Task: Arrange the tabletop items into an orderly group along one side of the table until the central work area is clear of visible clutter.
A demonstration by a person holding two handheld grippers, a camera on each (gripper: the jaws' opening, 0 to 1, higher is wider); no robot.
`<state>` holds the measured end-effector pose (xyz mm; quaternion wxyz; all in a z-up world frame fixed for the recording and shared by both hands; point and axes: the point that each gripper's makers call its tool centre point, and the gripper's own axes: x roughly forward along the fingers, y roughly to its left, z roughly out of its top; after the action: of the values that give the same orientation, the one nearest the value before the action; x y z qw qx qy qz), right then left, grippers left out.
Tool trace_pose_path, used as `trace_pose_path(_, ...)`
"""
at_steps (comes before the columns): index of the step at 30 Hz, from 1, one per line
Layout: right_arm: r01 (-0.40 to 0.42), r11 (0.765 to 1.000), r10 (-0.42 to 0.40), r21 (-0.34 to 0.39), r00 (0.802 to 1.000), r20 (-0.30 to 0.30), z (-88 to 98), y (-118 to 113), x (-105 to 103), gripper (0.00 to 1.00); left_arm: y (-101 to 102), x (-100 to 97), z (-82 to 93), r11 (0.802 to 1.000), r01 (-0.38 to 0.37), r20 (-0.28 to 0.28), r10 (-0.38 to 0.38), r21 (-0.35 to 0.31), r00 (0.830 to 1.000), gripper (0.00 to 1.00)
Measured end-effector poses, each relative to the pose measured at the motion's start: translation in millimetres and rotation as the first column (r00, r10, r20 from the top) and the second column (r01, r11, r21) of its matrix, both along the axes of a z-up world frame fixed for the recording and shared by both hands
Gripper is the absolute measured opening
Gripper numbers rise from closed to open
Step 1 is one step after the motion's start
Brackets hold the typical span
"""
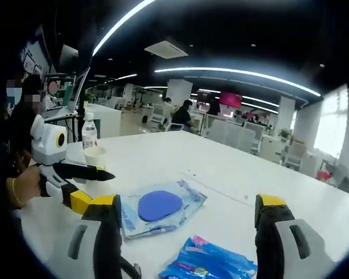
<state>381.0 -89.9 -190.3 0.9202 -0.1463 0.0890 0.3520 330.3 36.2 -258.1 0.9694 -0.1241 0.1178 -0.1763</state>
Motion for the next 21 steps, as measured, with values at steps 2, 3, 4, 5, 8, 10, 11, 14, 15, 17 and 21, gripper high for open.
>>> trace_pose_path(2, -0.003, 1.000, 0.003, -0.007, 1.000, 0.002, 0.8, 3.8, 1.2, 0.92, 1.5, 1.4, -4.1, 1.000, -0.007, -0.016, 0.006, -0.010, 1.000, 0.90)
trace_pose_path(3, -0.007, 1.000, 0.007, -0.015, 1.000, 0.005, 1.1, 5.2, 1.5, 0.92, 1.1, 1.5, -5.5, 1.000, -0.005, -0.022, 0.005, -0.011, 1.000, 0.90)
trace_pose_path(4, -0.008, 1.000, 0.008, -0.028, 1.000, 0.009, 1.4, 6.6, 2.5, 0.91, 0.1, 1.6, -7.1, 1.000, -0.006, -0.024, 0.006, -0.015, 1.000, 0.90)
trace_pose_path(5, -0.010, 0.999, 0.010, -0.036, 1.000, 0.020, 2.6, 8.3, 4.2, 0.91, -2.1, 1.6, -9.5, 1.000, 0.001, -0.029, -0.002, -0.012, 1.000, 0.90)
trace_pose_path(8, -0.019, 0.998, 0.021, -0.056, 1.000, 0.022, 2.3, 13.0, 6.1, 0.91, -4.1, 2.6, -12.1, 1.000, 0.009, -0.037, -0.010, -0.027, 0.999, 0.90)
trace_pose_path(10, -0.033, 0.996, 0.036, -0.084, 0.999, 0.032, 1.0, 18.6, 7.8, 0.91, -4.8, 3.4, -13.3, 0.999, 0.009, -0.044, -0.010, -0.045, 0.999, 0.90)
trace_pose_path(11, -0.036, 0.995, 0.039, -0.094, 0.999, 0.032, 0.1, 20.2, 8.8, 0.91, -4.6, 3.7, -13.6, 0.999, 0.005, -0.045, -0.007, -0.048, 0.999, 0.90)
trace_pose_path(14, -0.035, 0.993, 0.039, -0.113, 0.999, 0.034, -3.1, 23.9, 16.6, 0.90, -3.8, 4.4, -14.6, 0.998, -0.001, -0.049, -0.001, -0.055, 0.999, 0.89)
trace_pose_path(15, -0.033, 0.993, 0.036, -0.117, 0.999, 0.026, -5.2, 24.6, 20.9, 0.90, -4.3, 4.3, -14.8, 0.998, 0.002, -0.052, -0.005, -0.062, 0.999, 0.89)
trace_pose_path(17, -0.034, 0.992, 0.037, -0.122, 0.999, 0.018, -8.4, 26.5, 27.1, 0.88, -4.3, 4.8, -13.3, 0.997, -0.007, -0.050, 0.003, -0.075, 0.999, 0.86)
trace_pose_path(21, -0.043, 0.990, 0.044, -0.135, 0.999, -0.001, -15.5, 32.2, 36.6, 0.89, -1.4, 7.4, -9.1, 0.999, -0.029, -0.029, 0.027, -0.043, 0.999, 0.82)
